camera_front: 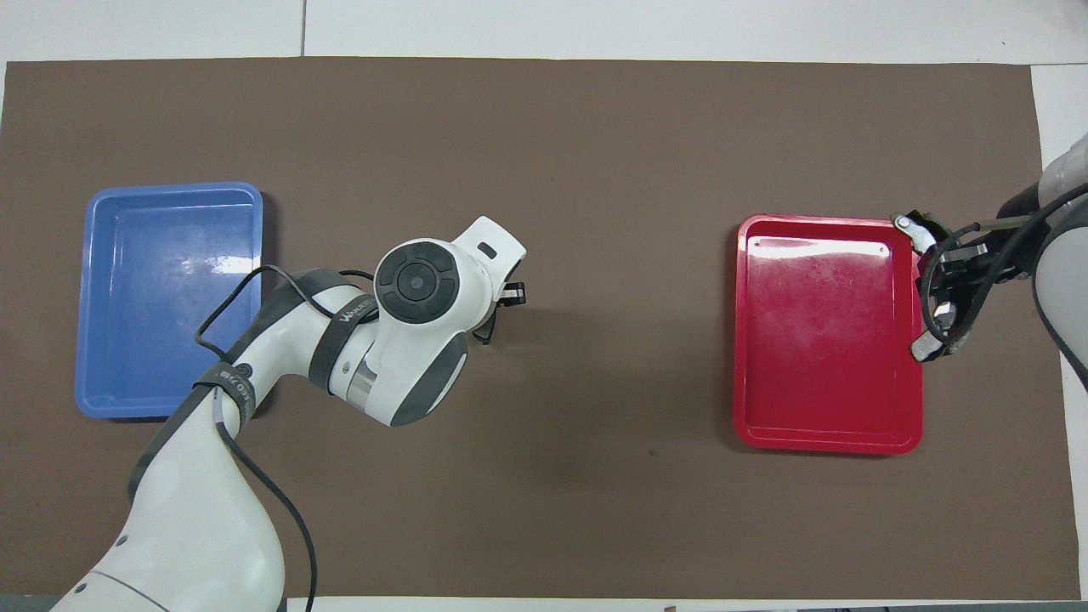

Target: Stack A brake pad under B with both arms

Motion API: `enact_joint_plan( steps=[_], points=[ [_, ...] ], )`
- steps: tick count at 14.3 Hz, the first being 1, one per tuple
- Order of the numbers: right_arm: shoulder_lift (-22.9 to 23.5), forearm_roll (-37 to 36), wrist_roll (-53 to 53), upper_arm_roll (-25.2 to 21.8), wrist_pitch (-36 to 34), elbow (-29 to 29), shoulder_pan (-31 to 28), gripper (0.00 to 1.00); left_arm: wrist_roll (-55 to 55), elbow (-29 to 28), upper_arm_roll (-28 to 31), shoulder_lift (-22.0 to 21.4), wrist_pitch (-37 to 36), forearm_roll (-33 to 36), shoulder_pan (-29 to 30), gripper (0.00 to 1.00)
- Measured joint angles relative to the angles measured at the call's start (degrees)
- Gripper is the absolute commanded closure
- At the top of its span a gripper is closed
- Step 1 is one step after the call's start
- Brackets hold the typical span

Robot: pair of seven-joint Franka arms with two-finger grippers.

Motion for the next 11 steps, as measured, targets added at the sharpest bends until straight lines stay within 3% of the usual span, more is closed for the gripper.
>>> enact_joint_plan(
  steps=[1, 3, 7, 11],
  points=[
    [-0.1, 0.44, 0.0, 0.24, 0.0, 0.0, 0.18, 0.99, -0.14, 0.52, 0.04, 1.19, 0.31, 0.0, -0.1, 0.69],
    [-0.08, 0.85, 0.0, 0.6, 0.55, -0.45, 0.43, 0.99, -0.14, 0.89, 0.57, 2.29, 0.51, 0.01, 0.04, 0.0],
    [-0.29, 0.95, 0.14, 0.67, 7.06, -5.91, 2.36, 0.99, -0.06, 1.76, 1.55, 1.62, 0.24, 0.05, 0.89, 0.0],
    [-0.51, 1.1, 1.48, 0.65, 9.04, -8.27, 3.96, 0.99, 5.9, 2.46, 1.84, -4.81, -8.79, 0.12, 8.31, 0.0]
  ],
)
